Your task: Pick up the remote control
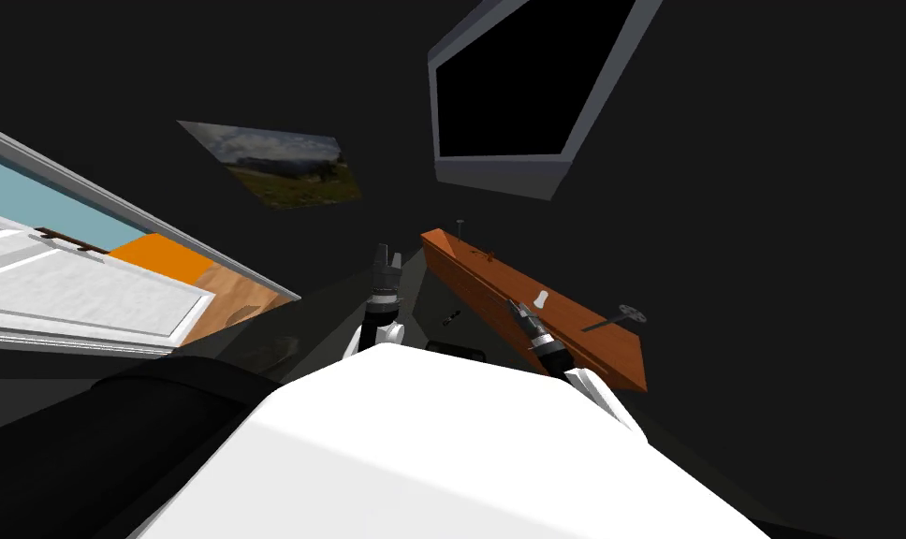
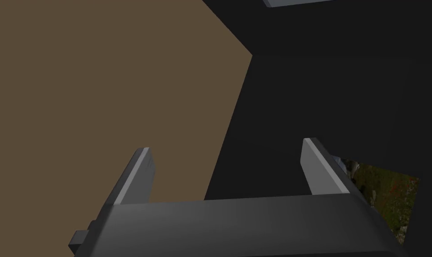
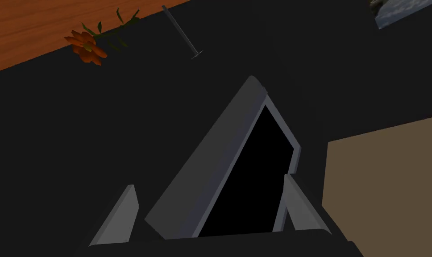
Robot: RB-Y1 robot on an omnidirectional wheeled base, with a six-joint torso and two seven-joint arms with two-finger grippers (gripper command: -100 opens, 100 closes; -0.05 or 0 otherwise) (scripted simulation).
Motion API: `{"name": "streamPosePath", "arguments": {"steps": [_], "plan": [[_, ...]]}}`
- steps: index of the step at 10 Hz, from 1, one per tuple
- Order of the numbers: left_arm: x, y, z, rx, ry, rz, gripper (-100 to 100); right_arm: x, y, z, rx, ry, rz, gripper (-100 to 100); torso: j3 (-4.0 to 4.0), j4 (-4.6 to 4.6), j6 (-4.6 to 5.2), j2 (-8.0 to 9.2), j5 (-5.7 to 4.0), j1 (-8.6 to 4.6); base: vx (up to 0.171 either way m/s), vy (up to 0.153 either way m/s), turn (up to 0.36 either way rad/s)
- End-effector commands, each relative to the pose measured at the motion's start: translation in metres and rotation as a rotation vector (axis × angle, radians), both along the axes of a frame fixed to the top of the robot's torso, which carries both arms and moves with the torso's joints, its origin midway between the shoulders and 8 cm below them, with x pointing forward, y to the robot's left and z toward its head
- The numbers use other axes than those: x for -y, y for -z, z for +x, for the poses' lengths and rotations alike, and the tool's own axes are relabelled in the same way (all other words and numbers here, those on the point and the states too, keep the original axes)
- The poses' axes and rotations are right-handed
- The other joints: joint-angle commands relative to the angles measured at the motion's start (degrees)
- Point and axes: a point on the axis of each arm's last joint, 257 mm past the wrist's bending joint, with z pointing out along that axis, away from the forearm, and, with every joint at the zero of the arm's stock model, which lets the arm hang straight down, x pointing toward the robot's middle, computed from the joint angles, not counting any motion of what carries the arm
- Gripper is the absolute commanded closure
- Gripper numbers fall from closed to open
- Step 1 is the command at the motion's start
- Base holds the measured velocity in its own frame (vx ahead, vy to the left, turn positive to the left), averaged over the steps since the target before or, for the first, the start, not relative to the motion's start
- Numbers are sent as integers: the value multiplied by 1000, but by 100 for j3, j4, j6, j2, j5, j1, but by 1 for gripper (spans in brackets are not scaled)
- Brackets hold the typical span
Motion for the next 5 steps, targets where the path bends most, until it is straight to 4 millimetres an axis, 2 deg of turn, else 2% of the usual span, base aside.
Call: {"name": "streamPosePath", "arguments": {"steps": [1,2,3,4,5], "plan": [[0,0,0,0,0,0,0,3,30,-7,-51,-23,-84,-100,0,0,0,0,0,0,-46,-7,272],[0,0,0,0,0,0,0,2,32,-7,-48,-28,-106,-100,-1,-1,-5,0,-1,-1,-37,-12,159],[0,0,0,0,0,0,0,7,58,-15,-92,-51,-175,-100,-2,-1,0,-3,0,-3,-41,-11,319],[0,0,0,0,0,0,0,7,59,-15,-89,-56,-196,-100,-3,-1,-6,-4,-1,-5,-33,-16,136],[0,0,0,0,0,0,0,14,85,-24,-134,-82,-263,-100,-3,-1,2,-5,-1,-6,-29,-17,276]]}}
